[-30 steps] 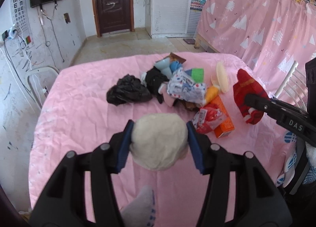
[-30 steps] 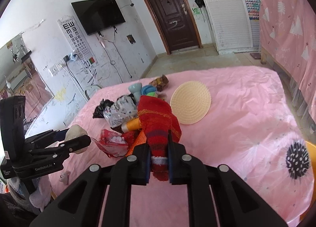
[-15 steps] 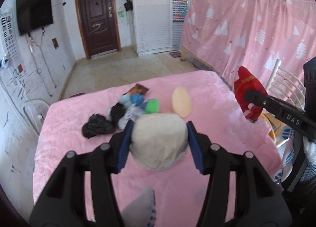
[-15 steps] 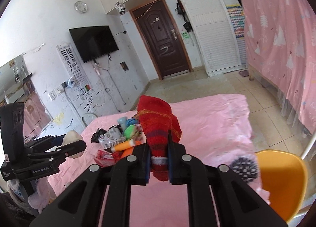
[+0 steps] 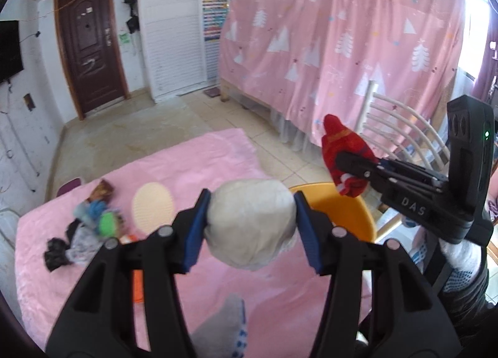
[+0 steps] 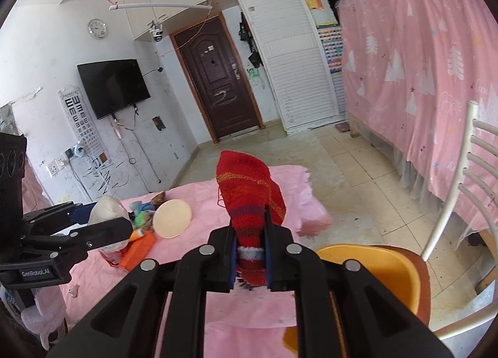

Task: Collect trash
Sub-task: 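Carry both items over the orange bin and open both grippers to drop them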

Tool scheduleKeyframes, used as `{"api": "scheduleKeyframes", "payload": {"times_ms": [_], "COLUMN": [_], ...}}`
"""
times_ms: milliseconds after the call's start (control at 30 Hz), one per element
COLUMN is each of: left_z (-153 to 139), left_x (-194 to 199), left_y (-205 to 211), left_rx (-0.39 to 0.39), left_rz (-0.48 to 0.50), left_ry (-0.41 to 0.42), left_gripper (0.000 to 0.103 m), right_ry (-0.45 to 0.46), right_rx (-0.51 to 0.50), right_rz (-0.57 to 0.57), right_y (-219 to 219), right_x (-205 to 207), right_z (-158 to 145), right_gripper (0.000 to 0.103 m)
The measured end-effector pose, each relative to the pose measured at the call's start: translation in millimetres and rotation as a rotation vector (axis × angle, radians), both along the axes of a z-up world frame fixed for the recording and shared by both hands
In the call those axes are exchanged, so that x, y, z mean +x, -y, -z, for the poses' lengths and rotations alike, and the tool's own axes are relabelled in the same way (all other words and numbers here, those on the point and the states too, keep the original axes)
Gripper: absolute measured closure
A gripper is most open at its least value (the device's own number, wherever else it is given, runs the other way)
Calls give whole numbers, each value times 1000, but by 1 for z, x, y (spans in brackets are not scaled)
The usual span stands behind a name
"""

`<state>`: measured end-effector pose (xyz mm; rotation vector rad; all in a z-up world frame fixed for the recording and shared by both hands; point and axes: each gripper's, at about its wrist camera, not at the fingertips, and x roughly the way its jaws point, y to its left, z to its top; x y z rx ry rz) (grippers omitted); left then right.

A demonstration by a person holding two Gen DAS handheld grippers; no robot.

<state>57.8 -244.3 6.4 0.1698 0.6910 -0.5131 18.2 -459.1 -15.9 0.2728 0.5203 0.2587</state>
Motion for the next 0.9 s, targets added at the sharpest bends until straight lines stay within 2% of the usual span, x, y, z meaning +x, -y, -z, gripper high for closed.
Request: {"api": "scheduleKeyframes", "payload": {"times_ms": [267,600,667,700,767,900], "left_z": [9,28,29,29,28,27], "left_x": [14,33,38,41,44,44], "left_y": [68,131,139,143,147,151], "left_rx": [-59,-52,-57,-60,-60,-51], "left_rz": [103,164,170,175,178,189], "left_ry": [-85,-182,-206,-214,-216,-210], "left_gripper": [51,51,47,38,29,29], "right_ry": [-37,-98,-107,-111,-117,-132], "right_rx": [29,93,100,100,93,84], "right_rz": [61,95,96,97,103,114], "right_y": [56,91,92,92,92,92], "right_x": [-1,-4,-4,-3,-2,-1], "right_z": [23,56,59,61,61,65], "right_gripper": [100,100,100,100,100,99]}}
